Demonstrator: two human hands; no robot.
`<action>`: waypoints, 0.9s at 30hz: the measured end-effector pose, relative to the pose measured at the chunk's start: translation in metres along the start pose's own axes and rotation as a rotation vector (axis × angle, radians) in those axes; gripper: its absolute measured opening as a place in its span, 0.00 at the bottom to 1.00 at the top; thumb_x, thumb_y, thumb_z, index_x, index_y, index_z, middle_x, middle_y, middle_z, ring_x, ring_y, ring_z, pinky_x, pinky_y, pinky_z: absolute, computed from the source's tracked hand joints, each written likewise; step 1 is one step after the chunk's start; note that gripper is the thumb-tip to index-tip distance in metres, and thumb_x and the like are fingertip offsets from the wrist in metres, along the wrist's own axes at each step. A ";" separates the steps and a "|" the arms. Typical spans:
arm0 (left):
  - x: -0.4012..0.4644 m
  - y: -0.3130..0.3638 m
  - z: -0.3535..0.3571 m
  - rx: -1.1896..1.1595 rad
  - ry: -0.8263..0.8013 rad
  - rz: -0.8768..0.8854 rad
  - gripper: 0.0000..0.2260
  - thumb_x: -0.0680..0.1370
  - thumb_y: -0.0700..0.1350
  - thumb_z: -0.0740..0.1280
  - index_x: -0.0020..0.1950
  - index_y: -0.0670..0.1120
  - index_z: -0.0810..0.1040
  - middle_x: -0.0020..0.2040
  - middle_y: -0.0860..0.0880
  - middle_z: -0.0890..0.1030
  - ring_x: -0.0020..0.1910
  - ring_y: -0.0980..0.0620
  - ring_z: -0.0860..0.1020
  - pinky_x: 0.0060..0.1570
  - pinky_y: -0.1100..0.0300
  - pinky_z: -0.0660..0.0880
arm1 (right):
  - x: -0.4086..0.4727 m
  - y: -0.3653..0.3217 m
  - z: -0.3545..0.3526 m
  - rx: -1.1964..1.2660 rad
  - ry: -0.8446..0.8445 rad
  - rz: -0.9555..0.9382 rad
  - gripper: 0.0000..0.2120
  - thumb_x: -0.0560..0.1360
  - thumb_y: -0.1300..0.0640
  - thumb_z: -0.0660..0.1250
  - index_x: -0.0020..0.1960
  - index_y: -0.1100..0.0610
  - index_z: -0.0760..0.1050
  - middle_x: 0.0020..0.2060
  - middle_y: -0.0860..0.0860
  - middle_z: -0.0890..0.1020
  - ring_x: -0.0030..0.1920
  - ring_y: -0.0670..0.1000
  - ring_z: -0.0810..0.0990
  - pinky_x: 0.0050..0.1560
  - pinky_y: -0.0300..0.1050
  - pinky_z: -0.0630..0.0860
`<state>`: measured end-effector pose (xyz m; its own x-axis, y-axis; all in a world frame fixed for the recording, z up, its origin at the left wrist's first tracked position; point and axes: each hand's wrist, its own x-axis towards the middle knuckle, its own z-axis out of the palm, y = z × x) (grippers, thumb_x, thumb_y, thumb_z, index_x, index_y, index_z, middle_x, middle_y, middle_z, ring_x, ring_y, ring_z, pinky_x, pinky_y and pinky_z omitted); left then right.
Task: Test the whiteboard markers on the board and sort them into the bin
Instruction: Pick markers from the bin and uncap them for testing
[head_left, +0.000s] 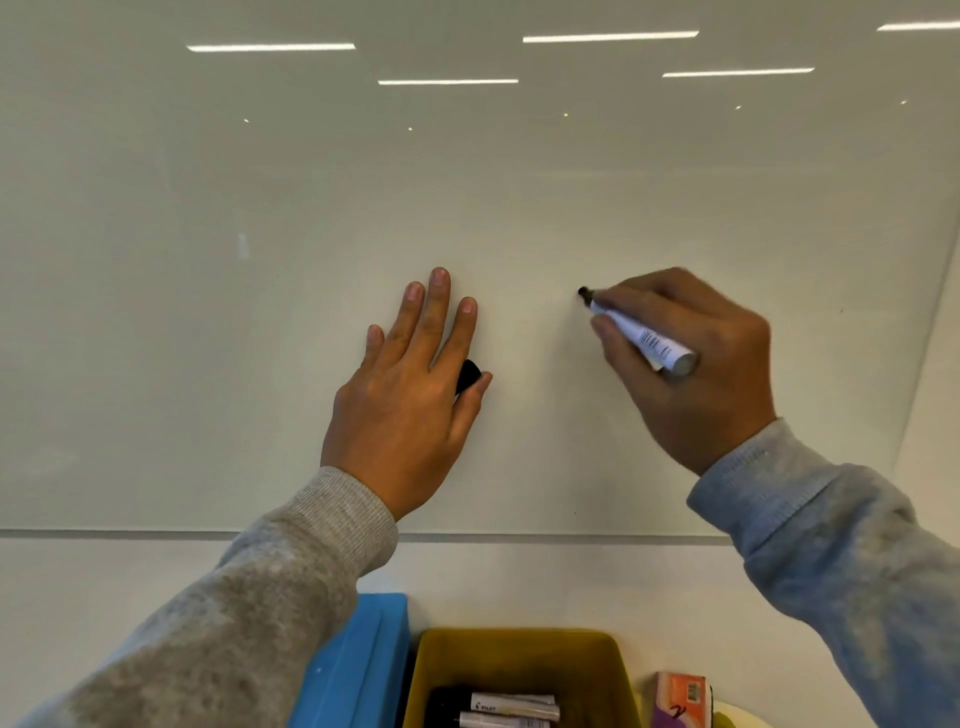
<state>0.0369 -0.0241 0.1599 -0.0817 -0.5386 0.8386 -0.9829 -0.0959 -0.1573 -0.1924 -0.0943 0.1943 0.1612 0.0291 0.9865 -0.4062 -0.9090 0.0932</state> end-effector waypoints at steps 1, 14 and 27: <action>0.000 0.000 0.000 0.000 0.001 0.000 0.28 0.84 0.58 0.52 0.82 0.48 0.53 0.82 0.47 0.48 0.80 0.47 0.50 0.71 0.47 0.62 | -0.007 -0.003 0.003 0.021 -0.047 -0.027 0.08 0.78 0.62 0.72 0.55 0.64 0.84 0.48 0.57 0.83 0.45 0.51 0.82 0.50 0.38 0.79; -0.002 0.001 0.002 -0.001 0.000 -0.007 0.29 0.84 0.58 0.52 0.82 0.48 0.52 0.82 0.47 0.48 0.80 0.47 0.50 0.72 0.46 0.61 | -0.015 0.001 -0.003 0.013 -0.083 -0.006 0.08 0.78 0.62 0.72 0.55 0.64 0.84 0.49 0.57 0.84 0.46 0.52 0.83 0.52 0.36 0.78; -0.004 0.004 0.001 -0.010 -0.008 -0.021 0.28 0.84 0.57 0.53 0.82 0.47 0.53 0.82 0.47 0.47 0.80 0.47 0.49 0.72 0.44 0.62 | -0.038 -0.001 -0.001 -0.011 -0.215 -0.069 0.10 0.77 0.61 0.73 0.56 0.65 0.83 0.48 0.58 0.84 0.45 0.55 0.84 0.50 0.44 0.81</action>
<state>0.0336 -0.0231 0.1561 -0.0599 -0.5433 0.8374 -0.9860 -0.0986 -0.1345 -0.1993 -0.0937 0.1572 0.3766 0.0008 0.9264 -0.3969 -0.9034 0.1622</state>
